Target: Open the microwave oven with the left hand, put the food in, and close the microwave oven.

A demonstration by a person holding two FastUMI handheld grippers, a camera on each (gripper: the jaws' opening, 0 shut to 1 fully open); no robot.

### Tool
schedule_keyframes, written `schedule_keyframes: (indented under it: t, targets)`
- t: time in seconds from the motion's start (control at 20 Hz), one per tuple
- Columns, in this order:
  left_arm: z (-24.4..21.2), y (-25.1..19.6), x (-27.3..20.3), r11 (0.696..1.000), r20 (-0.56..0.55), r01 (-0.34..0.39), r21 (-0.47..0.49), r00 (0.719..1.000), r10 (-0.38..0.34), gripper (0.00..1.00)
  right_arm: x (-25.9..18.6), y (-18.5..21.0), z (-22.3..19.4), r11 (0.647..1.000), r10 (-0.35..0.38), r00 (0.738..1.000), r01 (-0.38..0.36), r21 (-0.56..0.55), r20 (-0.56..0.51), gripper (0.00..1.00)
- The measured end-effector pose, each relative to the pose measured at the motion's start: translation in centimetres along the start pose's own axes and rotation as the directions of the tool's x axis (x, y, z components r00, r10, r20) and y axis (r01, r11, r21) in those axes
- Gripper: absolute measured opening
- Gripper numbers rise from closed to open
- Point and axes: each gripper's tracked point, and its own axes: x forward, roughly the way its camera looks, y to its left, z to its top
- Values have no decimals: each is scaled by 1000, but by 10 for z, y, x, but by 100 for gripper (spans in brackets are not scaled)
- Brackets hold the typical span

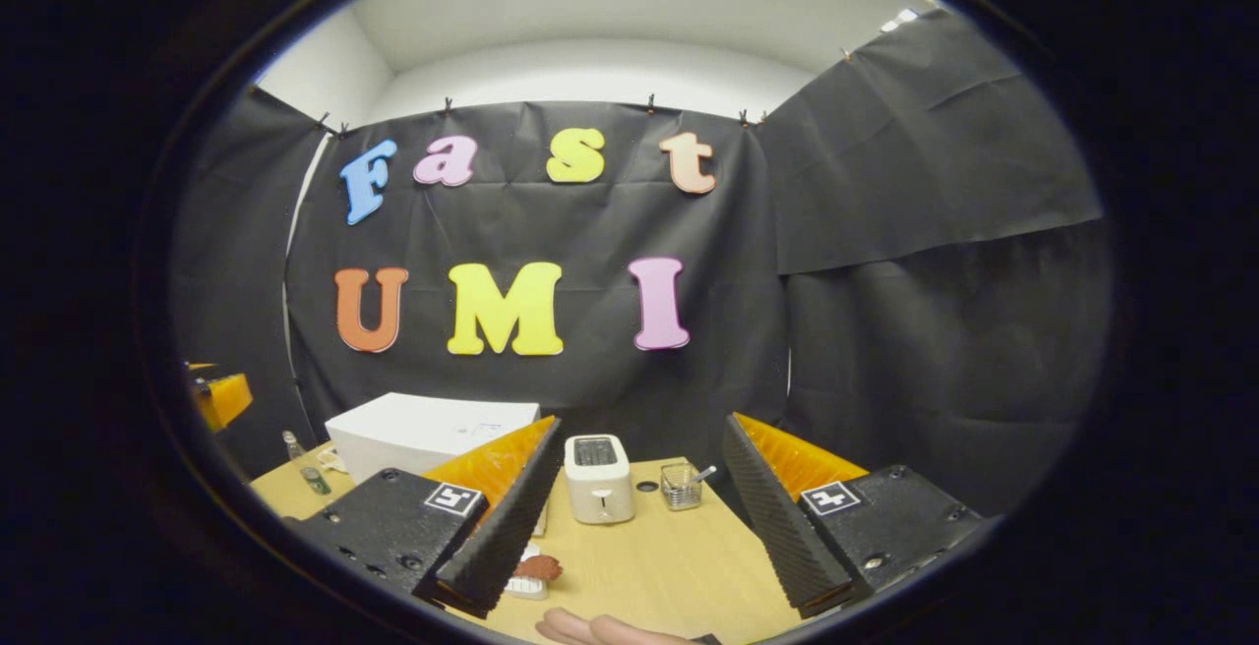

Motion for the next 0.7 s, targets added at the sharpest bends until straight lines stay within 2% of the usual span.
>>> schedule_keyframes:
  t: [0.3, 0.4, 0.45, 0.6, 0.65, 0.7]
  targets:
    - [-51, -24, 62, 1000, -12, 11, -5, 1000, -11, 94, 1, -4, 0, 1000, 10, 999, -9, -6, 31, 100]
    - [-76, -38, 86, 999, -33, 36, 12, 999, -36, 94, 3, -6, -3, 1000, 11, 1000, -11, -16, 27, 100]
    - [-85, -44, 98, 999, -33, 44, 9, 999, -43, 94, 3, -6, -5, 1000, 18, 1000, -17, -13, 20, 94]
    - [-114, -62, 124, 997, -37, 71, -8, 997, -72, 94, 6, -10, -12, 999, 28, 1000, -28, -14, 1, 94]
    - [-126, -67, 132, 997, -51, 80, -12, 995, -80, 94, 7, -12, -14, 1000, 27, 1000, -27, -16, -1, 100]
    - [-140, -73, 139, 996, -70, 87, -18, 994, -88, 94, 8, -13, -15, 999, 30, 1000, -30, -19, -2, 100]
